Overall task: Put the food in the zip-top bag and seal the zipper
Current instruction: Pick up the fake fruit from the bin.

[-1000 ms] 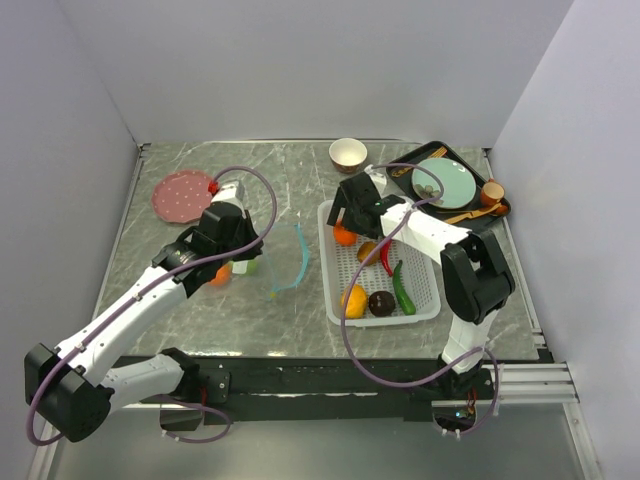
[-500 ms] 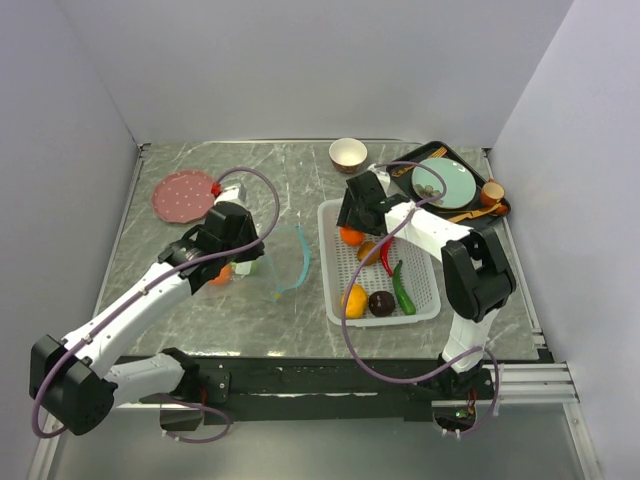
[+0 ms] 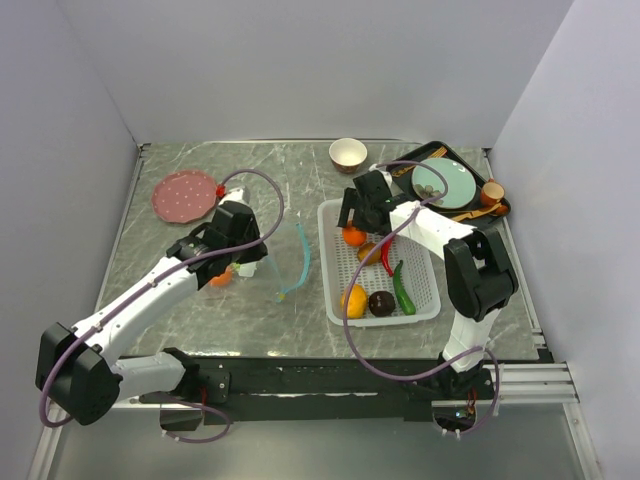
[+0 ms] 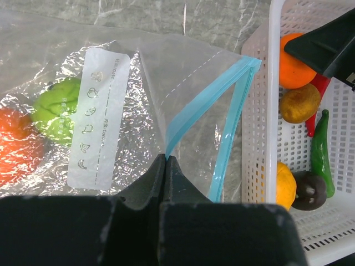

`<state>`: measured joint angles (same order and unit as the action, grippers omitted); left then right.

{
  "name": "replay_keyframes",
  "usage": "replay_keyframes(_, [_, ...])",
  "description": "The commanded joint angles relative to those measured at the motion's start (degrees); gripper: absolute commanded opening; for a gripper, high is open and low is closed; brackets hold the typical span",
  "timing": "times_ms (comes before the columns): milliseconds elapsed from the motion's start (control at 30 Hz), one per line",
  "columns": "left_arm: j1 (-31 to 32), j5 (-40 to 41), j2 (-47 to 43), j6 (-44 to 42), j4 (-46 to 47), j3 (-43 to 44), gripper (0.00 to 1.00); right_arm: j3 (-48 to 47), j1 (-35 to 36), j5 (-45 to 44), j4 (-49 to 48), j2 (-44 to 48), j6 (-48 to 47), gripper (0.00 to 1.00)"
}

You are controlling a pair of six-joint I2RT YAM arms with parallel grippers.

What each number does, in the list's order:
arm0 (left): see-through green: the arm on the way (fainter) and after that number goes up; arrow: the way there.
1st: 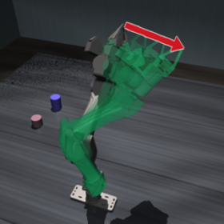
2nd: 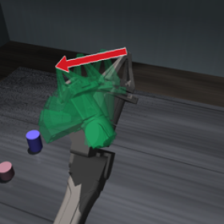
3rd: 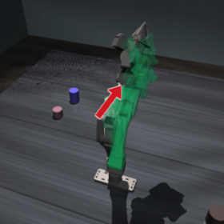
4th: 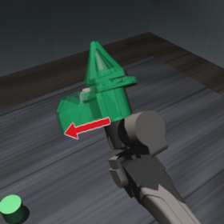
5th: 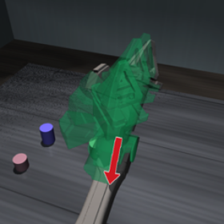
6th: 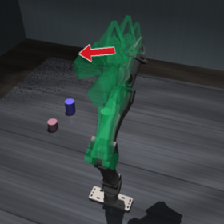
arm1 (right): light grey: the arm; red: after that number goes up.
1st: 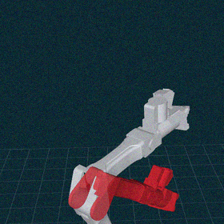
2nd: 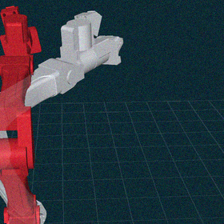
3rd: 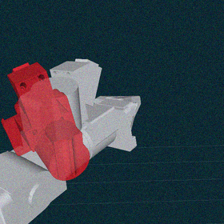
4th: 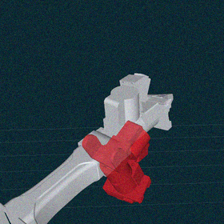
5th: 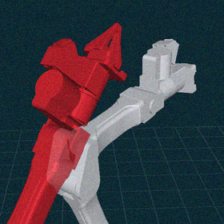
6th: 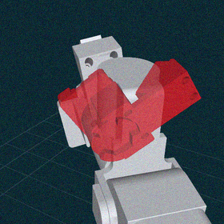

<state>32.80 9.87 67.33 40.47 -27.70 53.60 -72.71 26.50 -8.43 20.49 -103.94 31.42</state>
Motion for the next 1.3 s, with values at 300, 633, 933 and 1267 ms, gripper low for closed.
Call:
replay_keyframes(300, [-0.1,-1.2,0.3,1.1,1.2,1.4,0.01,-0.8,-1.4,4.1,0.3,0.1,-2.9,0.92])
replay_keyframes(633, [-0.2,-2.5,-1.0,1.4,3.0,-1.2,0.01,0.1,-1.4,5.2,0.4,0.4,-3.5,0.73])
replay_keyframes(933, [-0.2,-2.0,-1.6,0.3,2.5,-0.6,0.01,2.2,-1.4,6.2,-0.4,1.9,-3.5,0.46])
replay_keyframes(1267, [-0.1,-1.5,-2.4,0.1,2.3,-1.0,0.01,2.5,-1.5,7.4,-0.7,2.6,-3.8,0.20])
